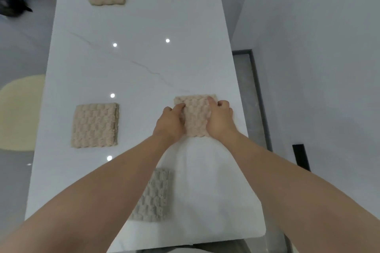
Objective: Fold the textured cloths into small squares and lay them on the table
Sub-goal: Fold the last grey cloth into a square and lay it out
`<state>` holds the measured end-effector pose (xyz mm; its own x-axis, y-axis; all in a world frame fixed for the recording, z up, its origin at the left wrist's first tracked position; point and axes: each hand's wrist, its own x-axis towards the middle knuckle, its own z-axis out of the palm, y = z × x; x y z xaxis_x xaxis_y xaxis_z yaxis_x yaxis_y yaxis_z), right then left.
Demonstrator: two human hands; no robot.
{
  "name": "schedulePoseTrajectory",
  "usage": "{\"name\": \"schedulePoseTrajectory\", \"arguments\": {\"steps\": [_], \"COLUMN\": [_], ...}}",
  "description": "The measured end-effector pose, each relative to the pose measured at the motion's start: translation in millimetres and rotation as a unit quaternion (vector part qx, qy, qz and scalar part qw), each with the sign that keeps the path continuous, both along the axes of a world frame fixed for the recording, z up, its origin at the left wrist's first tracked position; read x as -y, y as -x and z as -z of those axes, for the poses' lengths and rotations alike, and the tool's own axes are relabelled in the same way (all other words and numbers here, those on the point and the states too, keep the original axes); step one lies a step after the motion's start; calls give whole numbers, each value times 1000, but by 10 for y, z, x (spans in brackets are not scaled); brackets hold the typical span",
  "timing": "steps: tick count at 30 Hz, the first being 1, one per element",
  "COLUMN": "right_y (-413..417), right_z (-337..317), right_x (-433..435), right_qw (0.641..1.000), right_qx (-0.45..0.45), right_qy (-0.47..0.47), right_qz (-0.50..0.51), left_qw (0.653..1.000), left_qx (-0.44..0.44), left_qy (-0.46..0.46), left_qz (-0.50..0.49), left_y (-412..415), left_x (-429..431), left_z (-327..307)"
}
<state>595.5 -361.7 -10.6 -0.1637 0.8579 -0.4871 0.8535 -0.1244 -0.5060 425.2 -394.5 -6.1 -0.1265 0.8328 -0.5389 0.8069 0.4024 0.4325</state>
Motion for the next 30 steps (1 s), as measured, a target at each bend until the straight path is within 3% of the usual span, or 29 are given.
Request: {"name": "schedulePoseTrajectory", "arguments": {"steps": [4, 6, 9, 12, 18, 20, 22, 25, 27, 30], "right_y": [-178, -206, -187, -226, -300, -282, -248, -117, -9, 52], "right_z": [-1, 22, 141, 360, 528, 422, 275, 70, 97, 275], "right_x": [-29, -18, -31, -31, -71, -68, -63, -53, -61, -54], "right_qw": [1000, 993, 966, 955, 953, 967, 978, 950, 926, 917], "right_qx": [-6, 19, 55, 105, 112, 51, -91, -282, -327, -332], "right_qy": [-20, -112, -206, -184, -168, -171, -166, -93, -54, -51], "right_qz": [-12, -46, -143, -207, -225, -184, -90, 100, 181, 214], "left_qw": [999, 988, 966, 963, 966, 971, 969, 940, 908, 891], "left_qx": [-25, -98, -140, -152, -143, -111, -42, 111, 186, 189], "left_qy": [-28, -115, -206, -157, -142, -171, -241, -293, -290, -271], "left_qz": [-20, -21, 67, 158, 164, 125, 43, -135, -238, -312], "left_y": [-127, -205, -290, -245, -186, -203, -235, -401, -508, -521], "left_x": [15, 49, 32, 40, 57, 68, 89, 49, -8, -26], "left_z": [-23, 3, 158, 435, 627, 516, 354, 155, 175, 365]}}
